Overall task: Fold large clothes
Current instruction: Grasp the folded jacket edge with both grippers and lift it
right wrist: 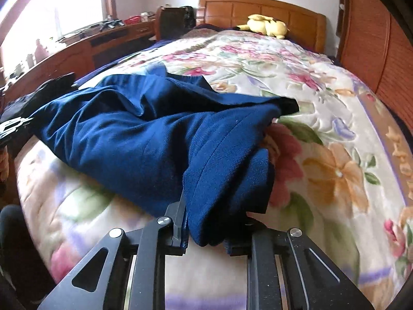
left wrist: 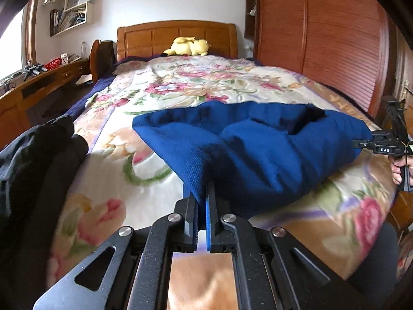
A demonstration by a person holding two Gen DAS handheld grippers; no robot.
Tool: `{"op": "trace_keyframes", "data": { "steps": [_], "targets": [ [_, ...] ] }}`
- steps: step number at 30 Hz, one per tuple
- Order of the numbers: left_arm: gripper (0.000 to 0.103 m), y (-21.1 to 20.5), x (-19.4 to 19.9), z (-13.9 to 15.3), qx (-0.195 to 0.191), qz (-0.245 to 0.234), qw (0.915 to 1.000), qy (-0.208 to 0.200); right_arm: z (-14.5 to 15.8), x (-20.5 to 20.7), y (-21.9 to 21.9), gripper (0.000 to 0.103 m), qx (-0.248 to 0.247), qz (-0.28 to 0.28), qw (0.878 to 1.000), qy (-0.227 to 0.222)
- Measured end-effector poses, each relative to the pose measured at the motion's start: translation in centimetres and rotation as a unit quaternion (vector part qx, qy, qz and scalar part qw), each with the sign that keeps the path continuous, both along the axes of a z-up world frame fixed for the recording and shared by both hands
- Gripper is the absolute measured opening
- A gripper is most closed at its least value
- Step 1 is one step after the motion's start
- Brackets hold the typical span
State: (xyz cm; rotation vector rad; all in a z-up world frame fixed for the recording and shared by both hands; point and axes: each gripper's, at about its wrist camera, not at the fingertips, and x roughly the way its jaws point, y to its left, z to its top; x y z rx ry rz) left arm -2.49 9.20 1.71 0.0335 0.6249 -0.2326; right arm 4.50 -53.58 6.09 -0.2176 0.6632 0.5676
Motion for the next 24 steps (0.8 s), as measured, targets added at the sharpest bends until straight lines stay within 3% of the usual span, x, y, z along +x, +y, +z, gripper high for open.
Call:
{"op": "trace_keyframes", "data": {
  "steps": [6,11,18,24],
  "targets": [
    [0.004,-0.2,-5.3,-0.3,-0.015,-0.005,0.9998,-0.012,-0.2,-5.9,-2.9,0.02,0.002,0.011,1.0,-0.003],
    [0.004,-0.3,-6.9,-0.4,-0.029,0.005,0.9993,-0.021,-0.6,-9.2,-4.7,0.02,0.005,0.007,1.0,-0.003],
    [0.004,0.5,-6.9,-2.0,-0.042,0.023,0.9987,-0.02,-0.7,-10.2,-3.4,0.021,-0.027,-0.009,1.0,-0.011],
    [0.004,0.5,-7.3,-2.3,-0.045,0.033,0.9981,-0.023,-1.1,-10.6,-2.9,0.022,-0.006,-0.03,0.999,-0.008]
  ]
}}
